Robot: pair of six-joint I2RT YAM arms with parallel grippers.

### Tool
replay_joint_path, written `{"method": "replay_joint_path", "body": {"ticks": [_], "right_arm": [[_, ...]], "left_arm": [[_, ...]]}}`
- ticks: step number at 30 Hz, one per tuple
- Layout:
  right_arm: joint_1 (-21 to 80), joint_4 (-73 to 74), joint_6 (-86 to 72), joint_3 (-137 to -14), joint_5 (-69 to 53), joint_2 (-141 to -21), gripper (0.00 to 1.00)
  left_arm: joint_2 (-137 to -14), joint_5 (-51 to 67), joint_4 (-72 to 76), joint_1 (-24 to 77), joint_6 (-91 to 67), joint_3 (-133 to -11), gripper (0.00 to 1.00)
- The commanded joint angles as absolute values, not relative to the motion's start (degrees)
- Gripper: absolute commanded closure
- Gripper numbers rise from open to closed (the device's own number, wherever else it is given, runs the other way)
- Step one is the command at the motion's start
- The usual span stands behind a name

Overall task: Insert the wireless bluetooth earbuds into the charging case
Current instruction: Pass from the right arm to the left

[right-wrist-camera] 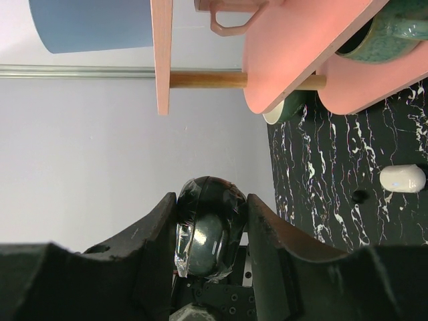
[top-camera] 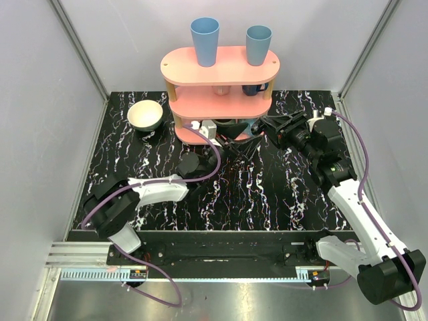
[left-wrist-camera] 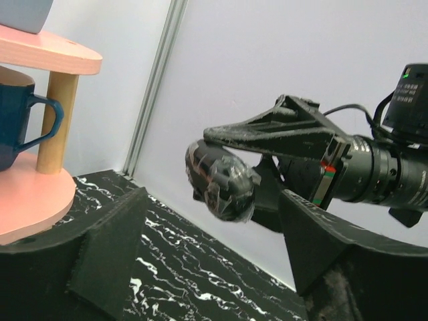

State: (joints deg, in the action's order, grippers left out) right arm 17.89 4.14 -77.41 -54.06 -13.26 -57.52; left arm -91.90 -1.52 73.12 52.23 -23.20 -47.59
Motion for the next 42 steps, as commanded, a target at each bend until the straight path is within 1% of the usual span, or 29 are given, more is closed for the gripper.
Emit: {"method": "replay_joint_path", "body": {"ticks": [1, 4, 9, 11, 13, 18, 23, 26, 30, 34, 35, 38, 39, 40, 41, 42], "right_arm": [[18.46, 1.05, -76.38, -54.23, -15.29, -57.66, 0.94], [18.54, 0.53, -76.55, -53.97, -15.47, -57.57, 0.94], [18.54, 0.53, -76.64, -53.88, -15.82, -57.66, 0.94], [18.54, 0.53, -76.64, -53.88, -15.91, -57.74, 0.94], [18.63, -1.23, -76.64, -53.7, -15.82, -57.57, 0.94], [18.63, -1.41, -76.82, -53.44, -15.91, -57.31, 0.94], [18.72, -1.41, -77.08, -52.91, -15.73, -57.04, 0.94], [18.72, -1.41, -77.08, -52.56, -15.56, -56.6, 0.94], [18.72, -1.41, -77.17, -52.47, -15.56, -56.34, 0.95], [18.72, -1.41, -77.25, -52.21, -15.56, -56.16, 0.94], [18.72, -1.67, -77.26, -52.21, -15.64, -56.25, 0.94], [18.81, -1.76, -77.26, -52.12, -15.91, -56.08, 0.94], [18.81, -1.76, -77.26, -52.12, -15.91, -56.07, 0.95], [18.72, -1.76, -77.26, -52.03, -15.91, -55.99, 0.94], [18.81, -1.84, -77.26, -52.03, -15.91, -56.07, 0.94], [18.81, -1.85, -77.26, -52.03, -16.0, -55.9, 0.94]], "left_arm": [[-93.07, -2.2, 85.96, 52.73, -24.43, -51.59, 0.21], [-93.78, -2.02, 85.96, 52.82, -25.05, -52.47, 0.26], [-95.01, -2.11, 86.13, 53.0, -26.19, -52.65, 0.28], [-95.27, -2.37, 86.22, 53.09, -26.8, -52.65, 0.32], [-95.45, -2.55, 86.31, 53.17, -26.89, -52.65, 0.32], [-95.89, -3.51, 86.57, 53.44, -26.28, -53.0, 0.37], [-96.07, -3.78, 86.75, 53.44, -26.19, -53.88, 0.38], [-96.24, -3.78, 86.92, 53.44, -26.28, -54.05, 0.34], [-96.24, -3.69, 87.01, 53.44, -26.28, -54.14, 0.34], [-96.33, -3.78, 87.01, 53.44, -26.63, -53.53, 0.41], [-96.42, -3.95, 86.92, 53.44, -26.72, -53.53, 0.44], [-96.59, -4.13, 87.1, 53.44, -26.98, -53.44, 0.49], [-96.59, -4.04, 87.1, 53.44, -26.98, -53.52, 0.53], [-96.77, -3.96, 87.01, 53.44, -26.98, -53.7, 0.55], [-96.77, -3.78, 87.01, 53.44, -26.9, -53.79, 0.6], [-96.77, -3.69, 87.01, 53.44, -26.89, -53.88, 0.61]]}}
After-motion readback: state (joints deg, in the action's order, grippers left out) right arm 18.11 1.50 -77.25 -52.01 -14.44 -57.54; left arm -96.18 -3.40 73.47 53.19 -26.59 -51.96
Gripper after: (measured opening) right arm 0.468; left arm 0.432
